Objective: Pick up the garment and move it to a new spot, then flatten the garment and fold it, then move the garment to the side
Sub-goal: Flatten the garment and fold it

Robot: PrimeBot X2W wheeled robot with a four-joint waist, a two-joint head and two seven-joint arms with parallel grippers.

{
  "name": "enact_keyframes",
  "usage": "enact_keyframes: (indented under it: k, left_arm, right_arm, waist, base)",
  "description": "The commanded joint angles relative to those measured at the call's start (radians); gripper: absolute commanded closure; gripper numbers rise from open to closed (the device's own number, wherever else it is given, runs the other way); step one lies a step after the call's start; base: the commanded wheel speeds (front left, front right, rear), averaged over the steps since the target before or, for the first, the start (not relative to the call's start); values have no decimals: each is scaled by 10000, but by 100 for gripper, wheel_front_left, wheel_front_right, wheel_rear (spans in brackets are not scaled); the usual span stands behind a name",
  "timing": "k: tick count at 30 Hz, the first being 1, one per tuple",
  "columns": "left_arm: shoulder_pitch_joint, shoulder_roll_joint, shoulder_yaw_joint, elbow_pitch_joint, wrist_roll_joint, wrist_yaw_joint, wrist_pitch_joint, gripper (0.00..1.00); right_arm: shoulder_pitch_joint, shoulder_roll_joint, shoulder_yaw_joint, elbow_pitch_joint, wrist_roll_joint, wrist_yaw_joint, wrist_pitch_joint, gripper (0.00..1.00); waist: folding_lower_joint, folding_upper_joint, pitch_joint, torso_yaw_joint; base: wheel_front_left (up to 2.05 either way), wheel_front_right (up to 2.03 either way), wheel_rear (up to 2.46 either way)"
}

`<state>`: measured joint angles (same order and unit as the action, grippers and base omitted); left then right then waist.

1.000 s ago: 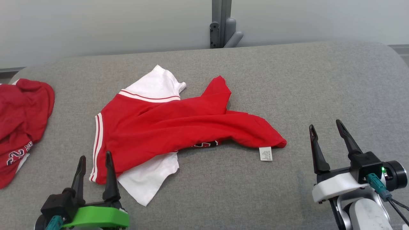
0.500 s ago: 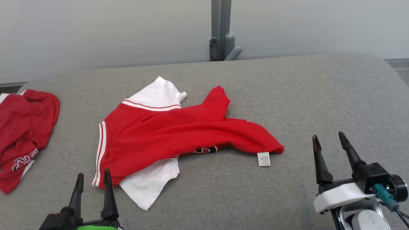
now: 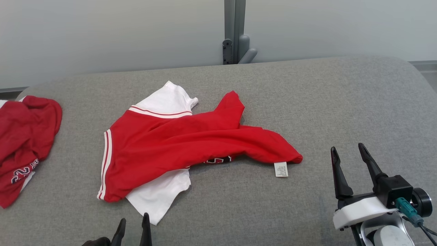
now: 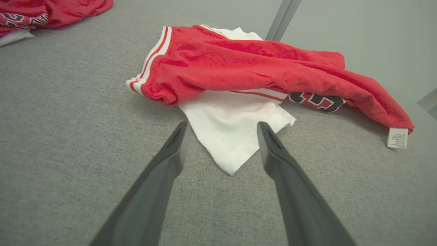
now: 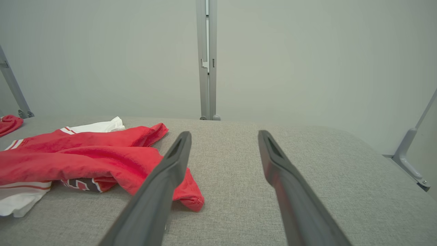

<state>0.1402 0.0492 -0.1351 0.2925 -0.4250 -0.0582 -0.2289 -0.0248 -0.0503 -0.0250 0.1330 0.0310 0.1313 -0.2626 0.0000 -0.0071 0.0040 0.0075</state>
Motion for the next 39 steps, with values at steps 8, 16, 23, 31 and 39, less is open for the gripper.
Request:
enact_keyframes:
  k: [8,16,23,31,39]
  left_arm:
    - [-1090,25,-426,1519,-1375,171,777,0]
    - [-1787,25,-631,2664,-2551,596,1004,0]
    - [-2322,0,-1069,3473,-3027,729,971,72]
    - [-2765,-3,-1576,3695,-3069,596,468,100]
    - [-2444,303,-929,2544,-2946,771,-233,100]
  right_arm:
    - [-182,-5,69,100,60,-10,-26,0]
    - [-344,-5,-18,105,17,-10,-26,0]
    - [-563,-3,-88,373,-208,-10,-26,0]
    - [-1015,-6,-82,1627,-209,-10,-26,0]
    - [-1938,-3,-464,3584,290,-10,-26,0]
  waist:
    - [0,71,262,-185]
    - [0,71,615,-469]
    - [0,71,817,-513]
    - [0,71,942,-270]
    - [0,71,992,279]
  base:
    - [0,0,0]
    - [0,0,0]
    - [0,0,0]
    - [0,0,0]
    - [0,0,0]
